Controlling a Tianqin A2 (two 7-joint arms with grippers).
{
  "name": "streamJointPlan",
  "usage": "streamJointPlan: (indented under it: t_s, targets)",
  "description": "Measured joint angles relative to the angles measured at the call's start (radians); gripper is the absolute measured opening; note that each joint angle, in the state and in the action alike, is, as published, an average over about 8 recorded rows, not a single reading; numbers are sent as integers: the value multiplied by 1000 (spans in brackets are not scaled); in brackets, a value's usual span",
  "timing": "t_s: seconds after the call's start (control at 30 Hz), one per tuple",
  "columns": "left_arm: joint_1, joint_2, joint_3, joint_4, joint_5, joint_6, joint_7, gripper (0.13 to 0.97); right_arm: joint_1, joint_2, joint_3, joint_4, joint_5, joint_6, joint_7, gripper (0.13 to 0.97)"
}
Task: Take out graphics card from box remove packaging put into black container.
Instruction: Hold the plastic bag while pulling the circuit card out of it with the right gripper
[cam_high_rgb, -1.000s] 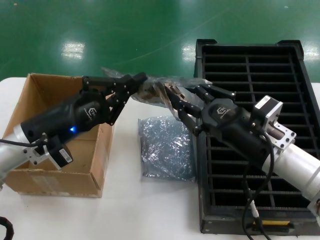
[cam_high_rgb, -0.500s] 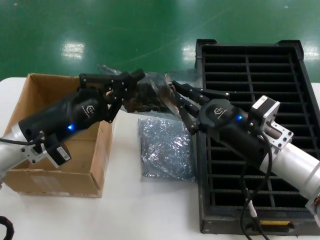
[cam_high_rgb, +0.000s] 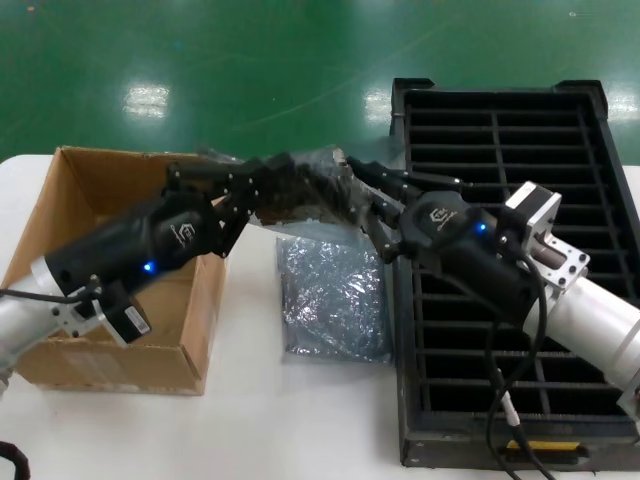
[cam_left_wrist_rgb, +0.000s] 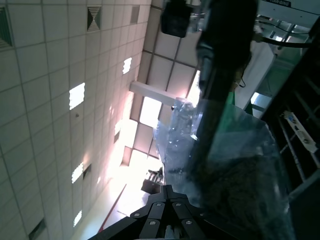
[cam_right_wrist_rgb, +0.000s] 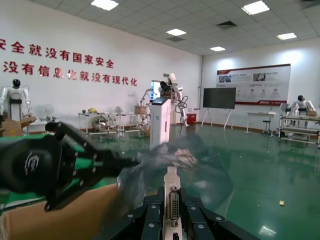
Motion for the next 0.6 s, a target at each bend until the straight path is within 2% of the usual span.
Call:
streamJointPlan:
  t_s: [0.33, 0.6]
  targets:
    - [22, 15, -27, 21, 46, 0, 36, 138, -2, 42, -41, 98, -72, 63, 108, 185]
    - [30, 30, -74, 46, 91, 0, 46, 138, -40, 105, -75, 223, -181, 142, 264, 185]
